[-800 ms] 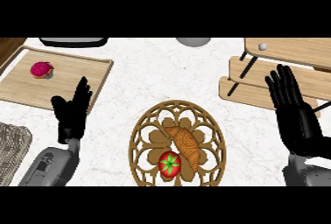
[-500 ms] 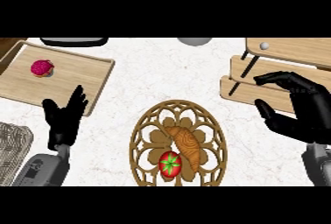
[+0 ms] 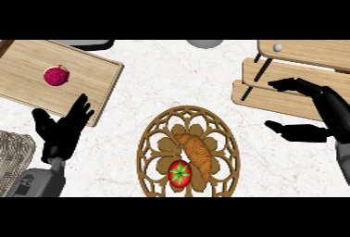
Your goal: Pick the croissant from the placemat and place it in the tiered shelf
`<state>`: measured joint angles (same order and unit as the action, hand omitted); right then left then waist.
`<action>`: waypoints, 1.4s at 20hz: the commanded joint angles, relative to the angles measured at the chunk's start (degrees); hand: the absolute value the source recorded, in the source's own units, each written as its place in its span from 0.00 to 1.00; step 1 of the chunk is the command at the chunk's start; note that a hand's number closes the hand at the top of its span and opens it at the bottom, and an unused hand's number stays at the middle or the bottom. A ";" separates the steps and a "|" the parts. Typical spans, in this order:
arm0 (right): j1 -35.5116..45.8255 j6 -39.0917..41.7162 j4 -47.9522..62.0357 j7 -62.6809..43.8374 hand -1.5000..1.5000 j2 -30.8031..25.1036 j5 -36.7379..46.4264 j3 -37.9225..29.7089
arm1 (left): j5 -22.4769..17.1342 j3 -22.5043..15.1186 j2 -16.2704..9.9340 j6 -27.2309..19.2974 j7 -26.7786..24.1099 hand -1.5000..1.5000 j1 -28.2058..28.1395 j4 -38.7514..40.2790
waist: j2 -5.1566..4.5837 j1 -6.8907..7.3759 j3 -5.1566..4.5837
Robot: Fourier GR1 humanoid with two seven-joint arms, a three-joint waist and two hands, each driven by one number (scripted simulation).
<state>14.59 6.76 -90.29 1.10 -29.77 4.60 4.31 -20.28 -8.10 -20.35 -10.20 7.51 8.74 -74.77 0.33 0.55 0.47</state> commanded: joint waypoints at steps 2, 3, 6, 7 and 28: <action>-0.32 10.79 -4.39 0.01 0.00 -4.99 -3.10 2.08 | -0.61 -0.77 0.29 1.06 3.25 0.50 -4.09 2.19 | -0.18 -0.74 -0.50; 0.65 12.30 -3.84 -0.71 0.00 -4.98 -3.57 2.70 | -0.03 -1.62 -0.04 -0.50 6.58 0.50 -3.66 -1.35 | -0.13 -0.25 -0.45; -0.55 15.24 -12.49 -8.31 0.00 -5.63 -4.27 6.11 | -0.59 -0.14 -0.08 1.24 4.08 0.50 -3.86 2.06 | -0.01 -1.36 -0.57; 0.42 15.43 -13.97 -11.66 0.00 -5.30 -4.91 6.44 | -1.56 1.00 -1.91 1.99 5.42 0.50 -5.29 0.26 | 0.06 -0.81 -0.56; 17.46 11.05 -18.74 -61.45 0.00 13.34 16.74 31.80 | 0.53 0.64 0.31 3.14 4.39 0.50 -6.49 -0.10 | -0.29 0.03 -0.54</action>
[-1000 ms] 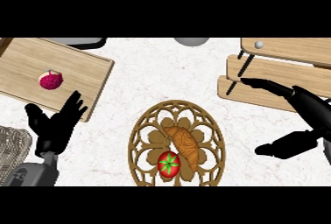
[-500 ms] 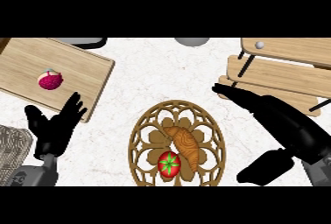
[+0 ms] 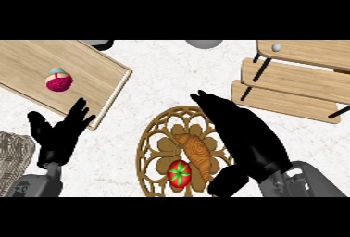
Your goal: Pick the croissant from the placemat and place it in the tiered shelf
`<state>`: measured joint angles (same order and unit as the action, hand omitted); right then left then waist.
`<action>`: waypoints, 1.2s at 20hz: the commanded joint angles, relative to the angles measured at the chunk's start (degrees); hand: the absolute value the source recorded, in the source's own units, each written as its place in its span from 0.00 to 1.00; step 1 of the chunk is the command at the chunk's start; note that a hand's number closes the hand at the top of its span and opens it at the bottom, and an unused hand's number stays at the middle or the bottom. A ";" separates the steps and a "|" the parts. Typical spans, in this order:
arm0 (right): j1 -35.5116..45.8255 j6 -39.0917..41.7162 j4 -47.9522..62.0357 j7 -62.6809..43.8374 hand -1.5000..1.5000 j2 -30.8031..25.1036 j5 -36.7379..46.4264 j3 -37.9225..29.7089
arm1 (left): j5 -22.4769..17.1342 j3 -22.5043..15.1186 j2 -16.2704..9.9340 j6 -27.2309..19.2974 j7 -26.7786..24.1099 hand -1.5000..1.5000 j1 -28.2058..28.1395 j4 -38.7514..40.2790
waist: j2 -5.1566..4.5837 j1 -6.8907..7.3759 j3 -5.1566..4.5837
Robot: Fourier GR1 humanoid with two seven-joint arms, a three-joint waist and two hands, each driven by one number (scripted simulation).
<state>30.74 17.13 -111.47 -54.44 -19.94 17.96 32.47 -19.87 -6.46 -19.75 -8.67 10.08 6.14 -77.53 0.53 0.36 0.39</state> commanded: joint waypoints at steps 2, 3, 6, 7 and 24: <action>-0.14 0.22 3.09 -7.64 0.00 5.54 6.04 7.56 | 1.00 -2.46 0.89 -0.50 3.86 0.50 -4.74 -0.74 | -0.32 0.31 -0.42; 1.47 3.17 3.70 -8.49 0.00 4.28 4.03 5.29 | 0.89 -0.50 -0.53 0.99 1.98 0.50 -3.24 3.01 | -0.48 -0.09 -0.46; 1.01 -0.27 9.09 -7.11 0.00 9.05 10.29 11.12 | -0.04 -0.21 -0.78 1.55 4.15 0.50 -3.26 0.02 | -0.47 0.27 -0.42; 0.76 1.69 7.82 -7.66 0.00 7.77 8.68 8.79 | 0.56 -1.33 -0.19 0.40 5.45 0.50 -5.41 -2.54 | -0.38 0.20 -0.40; -5.79 2.42 8.37 -6.39 0.00 10.50 21.25 10.32 | 2.52 1.84 1.82 3.29 0.07 0.50 -3.64 5.68 | -0.58 -0.77 -0.45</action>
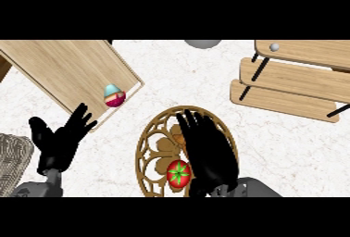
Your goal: Pick the croissant from the placemat and place it in the tiered shelf
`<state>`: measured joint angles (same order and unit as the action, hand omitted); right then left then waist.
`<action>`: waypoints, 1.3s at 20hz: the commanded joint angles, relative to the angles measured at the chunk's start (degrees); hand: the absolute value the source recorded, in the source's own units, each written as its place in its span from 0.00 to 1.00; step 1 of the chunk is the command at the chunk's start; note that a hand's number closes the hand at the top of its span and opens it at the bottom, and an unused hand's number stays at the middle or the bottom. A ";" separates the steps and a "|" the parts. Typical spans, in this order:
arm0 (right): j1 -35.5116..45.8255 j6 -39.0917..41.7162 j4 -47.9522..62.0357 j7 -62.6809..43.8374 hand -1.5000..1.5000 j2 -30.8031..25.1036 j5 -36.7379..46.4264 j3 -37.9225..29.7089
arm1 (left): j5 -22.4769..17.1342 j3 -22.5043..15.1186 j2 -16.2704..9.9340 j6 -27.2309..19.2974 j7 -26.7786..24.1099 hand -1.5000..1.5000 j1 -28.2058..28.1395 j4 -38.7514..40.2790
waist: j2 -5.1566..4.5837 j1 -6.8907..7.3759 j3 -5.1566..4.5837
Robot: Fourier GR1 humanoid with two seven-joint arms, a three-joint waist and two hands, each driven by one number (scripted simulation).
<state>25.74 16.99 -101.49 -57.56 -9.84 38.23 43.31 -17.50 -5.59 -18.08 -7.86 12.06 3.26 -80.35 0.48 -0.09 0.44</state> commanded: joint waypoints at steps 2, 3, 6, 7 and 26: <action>-0.71 0.27 4.76 -0.31 0.00 1.51 3.49 -1.10 | -0.03 0.84 0.33 1.32 1.42 0.50 -0.82 4.47 | -0.52 0.14 -0.46; -4.01 -2.57 5.65 0.53 0.00 1.02 6.27 2.00 | 1.04 -0.47 -0.17 0.56 2.70 0.50 -3.31 0.70 | -0.44 0.30 -0.43; -1.88 -1.39 8.14 1.97 0.00 1.43 8.05 -0.83 | 0.72 0.70 0.09 0.67 3.67 0.50 -1.74 1.06 | -0.46 0.29 -0.44; -0.74 -1.16 8.82 -1.07 0.00 5.26 9.50 0.11 | 0.99 1.95 0.38 1.52 1.67 0.50 2.17 6.67 | -0.54 0.00 -0.47; -2.01 -10.20 24.91 16.29 0.00 9.64 16.16 -4.76 | 1.81 5.34 0.93 5.55 0.63 0.50 2.69 9.15 | -0.68 0.16 -0.47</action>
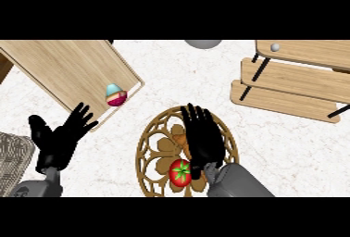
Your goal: Pick the croissant from the placemat and place it in the tiered shelf
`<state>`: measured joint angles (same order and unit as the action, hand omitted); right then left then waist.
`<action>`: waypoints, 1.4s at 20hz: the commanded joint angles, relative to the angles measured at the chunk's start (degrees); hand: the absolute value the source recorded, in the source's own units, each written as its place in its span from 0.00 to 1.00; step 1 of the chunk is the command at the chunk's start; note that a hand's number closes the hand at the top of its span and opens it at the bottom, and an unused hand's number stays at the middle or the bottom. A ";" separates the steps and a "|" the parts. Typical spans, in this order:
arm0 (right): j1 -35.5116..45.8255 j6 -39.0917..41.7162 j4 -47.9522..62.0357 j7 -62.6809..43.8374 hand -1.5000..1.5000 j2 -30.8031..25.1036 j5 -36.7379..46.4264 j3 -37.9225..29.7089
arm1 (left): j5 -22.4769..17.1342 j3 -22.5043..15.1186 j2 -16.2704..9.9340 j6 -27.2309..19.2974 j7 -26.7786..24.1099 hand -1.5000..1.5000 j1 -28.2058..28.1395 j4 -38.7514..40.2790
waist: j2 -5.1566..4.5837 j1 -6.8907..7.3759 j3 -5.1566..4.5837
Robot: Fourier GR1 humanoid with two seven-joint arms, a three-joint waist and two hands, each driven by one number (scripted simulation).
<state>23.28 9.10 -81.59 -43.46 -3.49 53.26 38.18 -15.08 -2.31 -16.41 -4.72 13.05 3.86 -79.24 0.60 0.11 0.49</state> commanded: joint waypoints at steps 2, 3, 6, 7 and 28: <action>-0.99 6.62 6.50 5.34 1.00 -1.04 -0.92 4.89 | 1.56 -1.36 1.79 -1.37 1.51 0.50 -0.07 3.47 | -0.92 0.22 -0.51; 3.00 11.56 7.47 5.26 1.00 -2.10 -0.03 6.04 | 0.51 -1.54 1.18 0.26 1.83 0.50 -1.90 1.75 | -0.89 1.30 -0.56; 1.76 2.11 12.21 12.65 1.00 0.26 -1.30 1.91 | 0.59 0.47 -0.36 0.54 2.44 0.50 -0.84 2.52 | -0.89 0.66 -0.46; -1.04 3.80 8.00 10.08 1.00 1.37 -0.60 3.97 | 0.86 0.40 0.20 -0.10 3.67 0.50 0.58 2.61 | -0.69 0.09 -0.48; -15.13 -1.30 -37.80 -3.99 1.00 -0.66 -0.47 -9.12 | 2.79 0.32 2.16 -1.51 3.38 0.50 -2.98 -0.73 | -0.16 -1.51 -0.53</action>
<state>9.14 8.11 -109.00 -41.56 -5.05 49.39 28.51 -13.93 -0.46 -15.61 -4.78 14.78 1.30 -81.95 0.80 -1.46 0.45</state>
